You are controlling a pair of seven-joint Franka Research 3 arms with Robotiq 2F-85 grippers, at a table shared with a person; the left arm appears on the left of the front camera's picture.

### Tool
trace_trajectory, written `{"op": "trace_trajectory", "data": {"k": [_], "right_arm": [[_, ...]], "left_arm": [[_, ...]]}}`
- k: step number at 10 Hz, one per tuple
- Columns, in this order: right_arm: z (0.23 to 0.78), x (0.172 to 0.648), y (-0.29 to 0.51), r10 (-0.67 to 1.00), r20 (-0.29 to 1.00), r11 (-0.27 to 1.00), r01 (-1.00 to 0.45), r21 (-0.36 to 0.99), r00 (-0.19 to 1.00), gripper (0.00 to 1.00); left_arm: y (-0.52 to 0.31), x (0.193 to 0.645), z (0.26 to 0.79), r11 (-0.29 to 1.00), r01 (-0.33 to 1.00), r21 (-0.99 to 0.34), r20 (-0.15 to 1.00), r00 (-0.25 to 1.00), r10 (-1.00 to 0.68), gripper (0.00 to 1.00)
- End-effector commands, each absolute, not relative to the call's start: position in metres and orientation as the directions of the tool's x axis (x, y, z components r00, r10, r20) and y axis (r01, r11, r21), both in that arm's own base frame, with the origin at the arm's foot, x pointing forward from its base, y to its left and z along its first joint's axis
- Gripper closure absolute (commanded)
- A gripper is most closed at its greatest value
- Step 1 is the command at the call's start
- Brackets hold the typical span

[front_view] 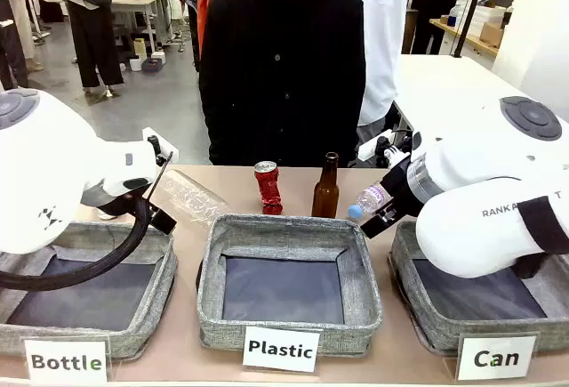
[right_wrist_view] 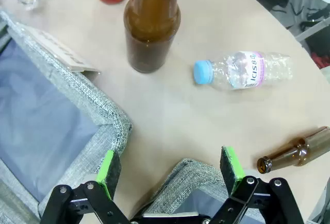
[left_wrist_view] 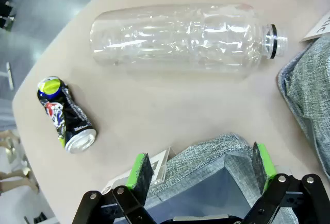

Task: Sort the can waste into the basket.
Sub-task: Pick up the can waste from the table and place it in the right Fabric basket.

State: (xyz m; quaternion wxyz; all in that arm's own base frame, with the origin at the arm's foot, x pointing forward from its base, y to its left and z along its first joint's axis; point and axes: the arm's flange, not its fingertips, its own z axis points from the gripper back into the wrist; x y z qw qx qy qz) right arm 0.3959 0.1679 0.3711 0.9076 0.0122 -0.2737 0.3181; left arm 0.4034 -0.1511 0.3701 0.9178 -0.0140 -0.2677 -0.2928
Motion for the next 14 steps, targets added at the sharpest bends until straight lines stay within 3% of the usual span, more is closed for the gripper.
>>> {"op": "trace_trajectory", "data": {"k": [1,14], "right_arm": [[0.3711,0.3958,0.1679,0.571,0.505,0.797,-0.584,-0.152,0.648,0.0],[0.3711,0.3958,0.1679,0.571,0.505,0.797,-0.584,-0.152,0.648,0.0]], "left_arm": [[-0.1512,0.4034,0.3702,0.828,0.545,0.131,0.5,0.685,-0.53,0.0],[-0.1512,0.4034,0.3702,0.828,0.545,0.131,0.5,0.685,-0.53,0.0]]}}
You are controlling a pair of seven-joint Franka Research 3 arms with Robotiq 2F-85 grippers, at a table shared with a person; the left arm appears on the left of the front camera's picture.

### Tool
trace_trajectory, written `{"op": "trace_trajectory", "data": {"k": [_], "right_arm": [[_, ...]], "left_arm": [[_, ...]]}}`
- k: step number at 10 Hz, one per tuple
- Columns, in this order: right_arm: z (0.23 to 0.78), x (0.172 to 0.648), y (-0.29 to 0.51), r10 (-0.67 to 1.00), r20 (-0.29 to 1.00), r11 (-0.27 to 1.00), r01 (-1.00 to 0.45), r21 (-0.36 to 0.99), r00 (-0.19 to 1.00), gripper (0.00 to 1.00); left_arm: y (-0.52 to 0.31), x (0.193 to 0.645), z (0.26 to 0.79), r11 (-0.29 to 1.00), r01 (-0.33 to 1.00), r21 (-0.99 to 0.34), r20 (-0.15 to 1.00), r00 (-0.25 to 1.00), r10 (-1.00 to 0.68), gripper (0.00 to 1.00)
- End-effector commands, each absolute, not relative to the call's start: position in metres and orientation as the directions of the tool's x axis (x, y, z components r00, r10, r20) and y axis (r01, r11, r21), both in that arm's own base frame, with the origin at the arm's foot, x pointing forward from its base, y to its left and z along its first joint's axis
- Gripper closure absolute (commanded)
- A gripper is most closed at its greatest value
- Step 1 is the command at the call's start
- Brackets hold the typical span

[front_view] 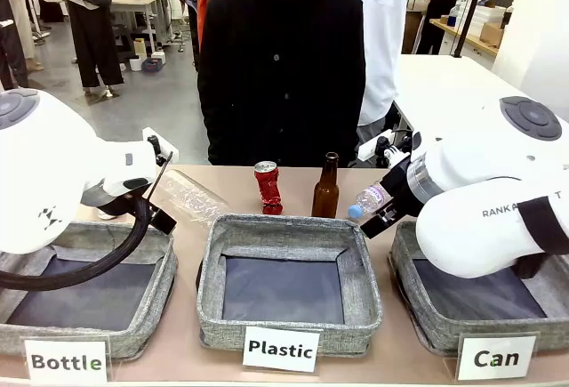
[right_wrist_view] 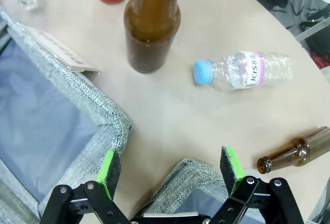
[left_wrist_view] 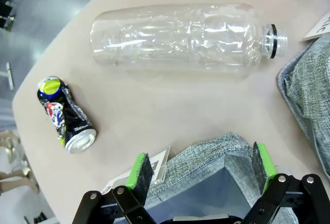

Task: Sort the can waste into the basket.
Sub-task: Pick up the can waste from the table and place it in the right Fabric basket.

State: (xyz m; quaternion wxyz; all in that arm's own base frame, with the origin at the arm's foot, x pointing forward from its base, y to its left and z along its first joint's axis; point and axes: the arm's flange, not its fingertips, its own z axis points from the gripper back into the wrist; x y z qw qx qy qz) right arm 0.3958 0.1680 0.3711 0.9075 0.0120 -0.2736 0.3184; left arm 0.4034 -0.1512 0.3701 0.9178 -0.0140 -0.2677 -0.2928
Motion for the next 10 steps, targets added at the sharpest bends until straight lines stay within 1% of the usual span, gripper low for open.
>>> {"op": "trace_trajectory", "data": {"k": [1,5,6,7,8,9,10], "right_arm": [[0.371,0.396,0.168,0.571,0.505,0.797,-0.584,-0.152,0.648,0.0],[0.371,0.396,0.168,0.571,0.504,0.797,-0.584,-0.152,0.648,0.0],[0.401,0.381,0.163,0.59,0.515,0.767,-0.63,-0.119,0.622,0.0],[0.444,0.364,0.151,0.53,0.512,0.802,-0.596,-0.042,0.676,0.0],[0.486,0.345,0.128,0.436,0.467,0.865,-0.501,0.018,0.77,0.0],[0.527,0.321,0.101,0.361,0.487,0.845,-0.5,0.189,0.795,0.0],[0.545,0.303,0.074,0.276,0.472,0.868,-0.428,0.25,0.837,0.0]], "left_arm": [[-0.151,0.403,0.37,0.828,0.545,0.131,0.5,0.685,-0.53,0.0],[-0.151,0.403,0.37,0.828,0.545,0.131,0.5,0.685,-0.53,0.0],[-0.151,0.403,0.37,0.828,0.545,0.131,0.5,0.685,-0.53,0.0],[-0.156,0.381,0.411,0.879,0.469,0.081,0.518,0.734,-0.439,0.0],[-0.179,0.358,0.449,0.919,0.395,-0.013,0.539,0.777,-0.326,0.0],[-0.178,0.332,0.475,0.862,0.488,-0.135,0.531,0.771,-0.352,0.0],[-0.164,0.311,0.492,0.793,0.542,-0.279,0.533,0.774,-0.341,0.0]]}}
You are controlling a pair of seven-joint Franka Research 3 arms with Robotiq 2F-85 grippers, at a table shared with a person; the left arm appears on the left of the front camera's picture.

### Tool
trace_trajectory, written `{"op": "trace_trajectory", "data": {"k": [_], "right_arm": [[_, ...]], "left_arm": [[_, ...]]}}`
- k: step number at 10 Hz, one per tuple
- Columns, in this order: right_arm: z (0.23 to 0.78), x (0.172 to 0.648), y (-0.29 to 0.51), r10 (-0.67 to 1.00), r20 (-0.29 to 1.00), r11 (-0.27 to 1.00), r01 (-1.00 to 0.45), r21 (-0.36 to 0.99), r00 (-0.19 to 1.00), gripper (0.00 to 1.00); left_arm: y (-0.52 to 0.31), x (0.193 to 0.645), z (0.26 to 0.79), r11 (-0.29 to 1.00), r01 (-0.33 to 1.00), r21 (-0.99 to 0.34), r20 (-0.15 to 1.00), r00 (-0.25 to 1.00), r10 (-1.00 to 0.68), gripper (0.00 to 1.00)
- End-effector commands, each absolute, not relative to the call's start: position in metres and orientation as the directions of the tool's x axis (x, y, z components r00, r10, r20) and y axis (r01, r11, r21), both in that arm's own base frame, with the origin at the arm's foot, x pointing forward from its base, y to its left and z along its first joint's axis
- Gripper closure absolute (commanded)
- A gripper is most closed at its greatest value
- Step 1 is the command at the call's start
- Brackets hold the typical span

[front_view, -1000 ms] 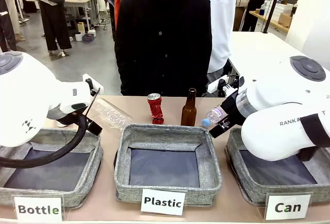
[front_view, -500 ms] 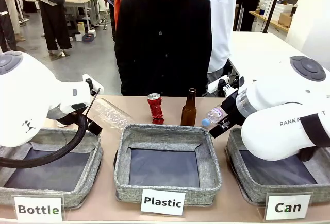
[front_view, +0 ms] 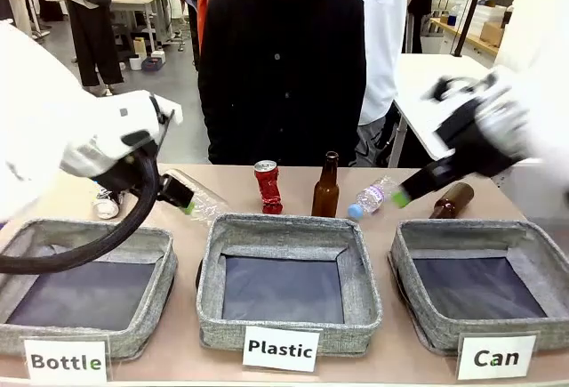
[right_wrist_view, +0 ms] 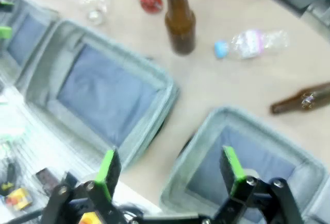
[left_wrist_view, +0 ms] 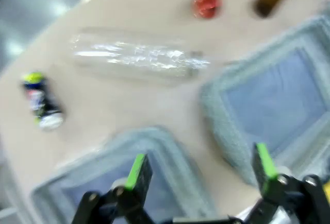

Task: Sort the can waste into the basket.
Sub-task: Pick up the can waste from the table and place it in the right Fabric basket.

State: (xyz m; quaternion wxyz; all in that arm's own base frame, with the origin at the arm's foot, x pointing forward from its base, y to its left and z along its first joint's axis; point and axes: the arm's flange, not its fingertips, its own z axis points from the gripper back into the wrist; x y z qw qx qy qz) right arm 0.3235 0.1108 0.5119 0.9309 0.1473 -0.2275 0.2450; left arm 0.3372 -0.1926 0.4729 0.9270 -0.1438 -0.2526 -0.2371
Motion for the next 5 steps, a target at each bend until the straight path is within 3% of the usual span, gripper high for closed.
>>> {"op": "trace_trajectory", "data": {"k": [1,2,5], "right_arm": [[0.552,0.29,0.042,0.201,0.46,0.858,-0.381,0.343,0.865,0.0],[0.548,0.277,-0.003,0.075,0.456,0.829,-0.31,0.466,0.887,0.0],[0.498,0.229,-0.116,-0.306,0.432,0.662,-0.136,0.737,0.848,0.0]], "left_arm": [[-0.129,0.278,0.51,0.709,0.583,-0.397,0.553,0.768,-0.321,0.0],[-0.087,0.25,0.515,0.693,0.579,-0.429,0.599,0.757,-0.261,0.0],[0.082,0.172,0.492,0.716,0.366,-0.595,0.651,0.742,0.162,0.0]]}}
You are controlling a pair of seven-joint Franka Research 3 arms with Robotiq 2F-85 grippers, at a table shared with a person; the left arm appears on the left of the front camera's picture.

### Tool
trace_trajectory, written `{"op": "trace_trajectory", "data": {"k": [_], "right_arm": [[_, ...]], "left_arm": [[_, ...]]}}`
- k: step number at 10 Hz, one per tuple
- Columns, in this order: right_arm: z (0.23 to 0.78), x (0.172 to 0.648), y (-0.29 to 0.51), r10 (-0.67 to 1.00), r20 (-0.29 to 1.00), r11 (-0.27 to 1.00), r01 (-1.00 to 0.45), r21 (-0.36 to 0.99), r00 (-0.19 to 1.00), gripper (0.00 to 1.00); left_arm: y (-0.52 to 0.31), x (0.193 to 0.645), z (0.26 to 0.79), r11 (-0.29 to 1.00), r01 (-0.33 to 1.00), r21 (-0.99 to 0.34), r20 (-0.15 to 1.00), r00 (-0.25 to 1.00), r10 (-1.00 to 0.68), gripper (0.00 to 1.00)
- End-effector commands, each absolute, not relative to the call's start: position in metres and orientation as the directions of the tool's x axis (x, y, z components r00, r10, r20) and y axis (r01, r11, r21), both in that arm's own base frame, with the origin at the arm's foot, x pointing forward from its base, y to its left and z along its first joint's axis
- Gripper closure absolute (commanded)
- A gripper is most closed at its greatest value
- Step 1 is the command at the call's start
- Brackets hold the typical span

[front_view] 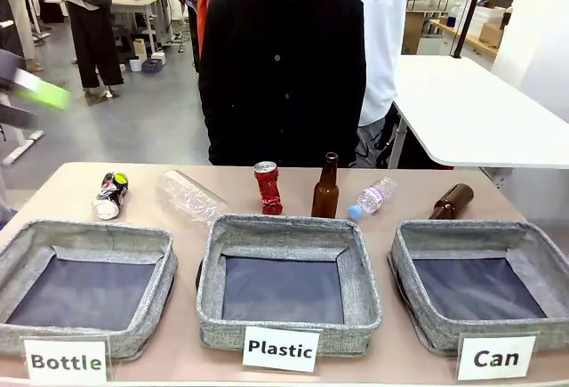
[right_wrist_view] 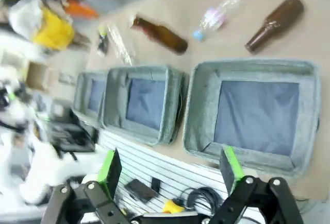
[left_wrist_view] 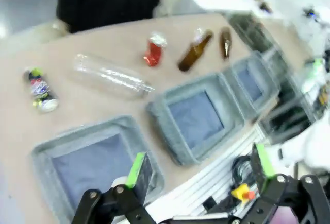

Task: Sort the can waste into the basket.
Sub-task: Pick up the can waste from the table and place it in the right Fabric basket.

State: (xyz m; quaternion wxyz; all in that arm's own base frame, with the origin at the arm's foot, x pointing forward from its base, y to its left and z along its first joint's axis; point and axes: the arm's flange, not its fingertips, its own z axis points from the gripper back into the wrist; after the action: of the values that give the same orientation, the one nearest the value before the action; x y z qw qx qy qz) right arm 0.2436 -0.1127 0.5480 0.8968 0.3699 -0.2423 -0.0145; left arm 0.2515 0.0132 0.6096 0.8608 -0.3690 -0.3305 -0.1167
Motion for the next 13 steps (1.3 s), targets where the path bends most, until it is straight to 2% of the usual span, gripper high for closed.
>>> {"op": "trace_trajectory", "data": {"k": [1,3,6,7,13], "right_arm": [[0.483,0.218,-0.142,-0.401,0.405,0.599,-0.099,0.794,0.822,0.0],[0.462,0.202,-0.171,-0.547,0.37,0.523,-0.038,0.852,0.751,0.0],[0.452,0.193,-0.179,-0.631,0.374,0.538,0.035,0.842,0.68,0.0],[0.492,0.206,-0.235,-0.596,0.32,0.499,0.027,0.866,0.736,0.0],[0.492,0.206,-0.235,-0.596,0.32,0.499,0.027,0.866,0.736,0.0]], "left_arm": [[0.113,0.164,0.47,0.686,0.312,-0.657,0.623,0.737,0.262,0.0],[0.149,0.178,0.416,0.567,0.253,-0.784,0.535,0.739,0.409,0.0],[0.137,0.199,0.352,0.421,0.166,-0.892,0.406,0.705,0.582,0.0],[0.253,0.185,0.469,0.506,0.184,-0.843,0.465,0.721,0.513,0.0],[0.252,0.186,0.474,0.507,0.171,-0.845,0.455,0.728,0.513,0.0]]}}
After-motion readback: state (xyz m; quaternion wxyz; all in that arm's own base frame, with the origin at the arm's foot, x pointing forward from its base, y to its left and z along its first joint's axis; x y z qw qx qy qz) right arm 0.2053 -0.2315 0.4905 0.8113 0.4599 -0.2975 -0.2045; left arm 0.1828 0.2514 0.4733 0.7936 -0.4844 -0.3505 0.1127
